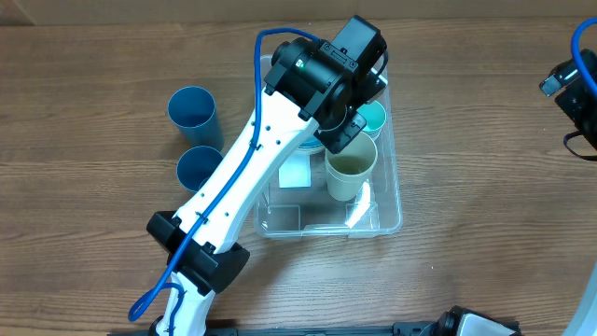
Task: Pack container
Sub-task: 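Lower the second cream cup into the first cream cup, then grasp the upper blue cup with the left gripper and lift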
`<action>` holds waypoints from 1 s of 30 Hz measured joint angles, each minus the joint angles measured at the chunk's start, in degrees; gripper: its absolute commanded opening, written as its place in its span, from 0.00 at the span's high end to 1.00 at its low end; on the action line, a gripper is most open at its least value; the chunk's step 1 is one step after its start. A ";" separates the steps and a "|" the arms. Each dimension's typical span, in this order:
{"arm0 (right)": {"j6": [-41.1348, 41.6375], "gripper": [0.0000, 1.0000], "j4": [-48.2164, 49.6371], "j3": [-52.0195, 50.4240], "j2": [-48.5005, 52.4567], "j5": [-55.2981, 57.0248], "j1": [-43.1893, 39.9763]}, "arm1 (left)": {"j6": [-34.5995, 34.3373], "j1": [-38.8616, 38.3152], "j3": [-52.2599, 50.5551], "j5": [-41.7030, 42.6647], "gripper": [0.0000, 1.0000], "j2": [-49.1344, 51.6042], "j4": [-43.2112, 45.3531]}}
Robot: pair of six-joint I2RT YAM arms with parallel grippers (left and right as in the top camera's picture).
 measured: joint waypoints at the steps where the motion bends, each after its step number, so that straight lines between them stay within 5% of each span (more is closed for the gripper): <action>1: 0.00 0.00 -0.02 0.02 0.00 0.00 -0.02 | -1.51 0.09 0.57 -1.29 0.52 0.00 -1.20; 9: -0.02 0.00 0.00 0.00 0.00 0.00 0.00 | -17.31 13.94 1.60 -6.64 0.39 -2.25 -2.12; 14: -0.02 0.00 -0.02 0.00 0.00 0.02 -0.02 | -19.87 38.82 1.51 0.44 0.42 -5.77 -2.10; 17: 0.00 0.00 0.02 0.00 0.00 0.02 -0.02 | -19.34 46.14 -0.81 3.54 0.48 -5.73 -2.14; 30: -0.02 0.00 0.02 0.00 0.00 0.00 -0.02 | -10.49 46.84 -19.23 10.64 0.49 -0.33 3.26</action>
